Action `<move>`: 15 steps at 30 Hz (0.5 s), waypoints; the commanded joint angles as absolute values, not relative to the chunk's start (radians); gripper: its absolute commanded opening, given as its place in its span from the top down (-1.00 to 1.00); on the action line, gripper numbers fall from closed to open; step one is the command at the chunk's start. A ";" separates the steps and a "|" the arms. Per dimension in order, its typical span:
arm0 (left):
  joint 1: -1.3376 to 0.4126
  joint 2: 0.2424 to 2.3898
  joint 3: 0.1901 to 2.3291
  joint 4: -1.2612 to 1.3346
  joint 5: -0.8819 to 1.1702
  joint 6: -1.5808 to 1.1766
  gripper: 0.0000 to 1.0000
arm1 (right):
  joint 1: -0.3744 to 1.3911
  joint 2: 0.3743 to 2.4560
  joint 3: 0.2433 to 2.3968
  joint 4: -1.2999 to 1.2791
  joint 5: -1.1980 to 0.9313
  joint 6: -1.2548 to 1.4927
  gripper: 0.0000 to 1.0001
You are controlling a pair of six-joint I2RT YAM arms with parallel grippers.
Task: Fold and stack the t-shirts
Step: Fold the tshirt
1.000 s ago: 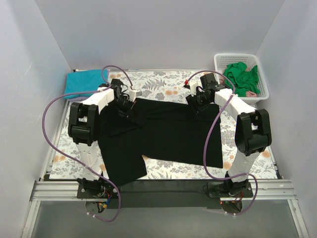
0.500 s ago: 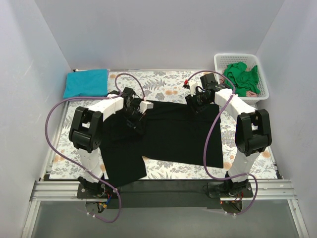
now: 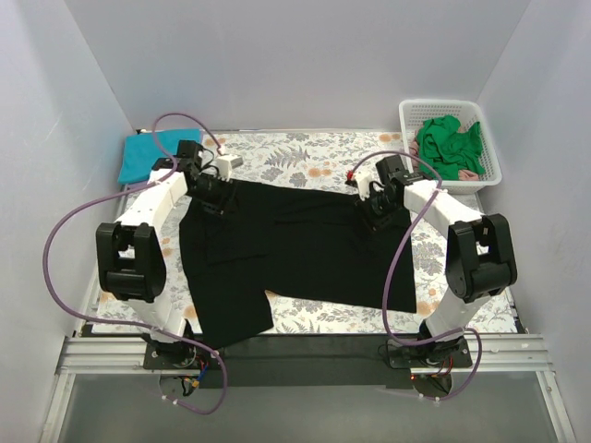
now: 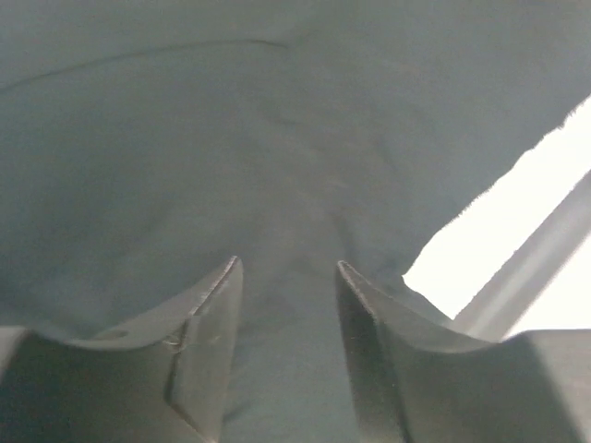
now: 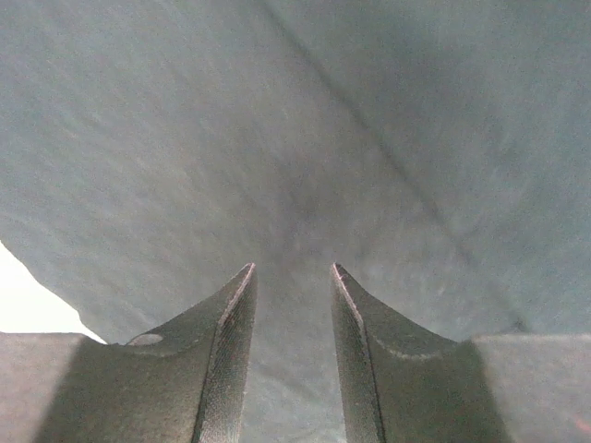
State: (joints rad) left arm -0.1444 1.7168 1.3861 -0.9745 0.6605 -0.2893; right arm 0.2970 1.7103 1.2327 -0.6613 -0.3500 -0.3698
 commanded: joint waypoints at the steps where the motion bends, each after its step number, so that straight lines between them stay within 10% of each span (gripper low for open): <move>1: -0.077 1.719 1.348 -0.830 0.571 -0.389 0.15 | 0.296 1.689 1.151 -0.672 -0.227 -0.399 0.13; 15: -0.072 1.890 1.261 -0.689 0.433 -0.515 0.12 | 0.252 1.910 1.190 -0.568 0.040 -0.425 0.17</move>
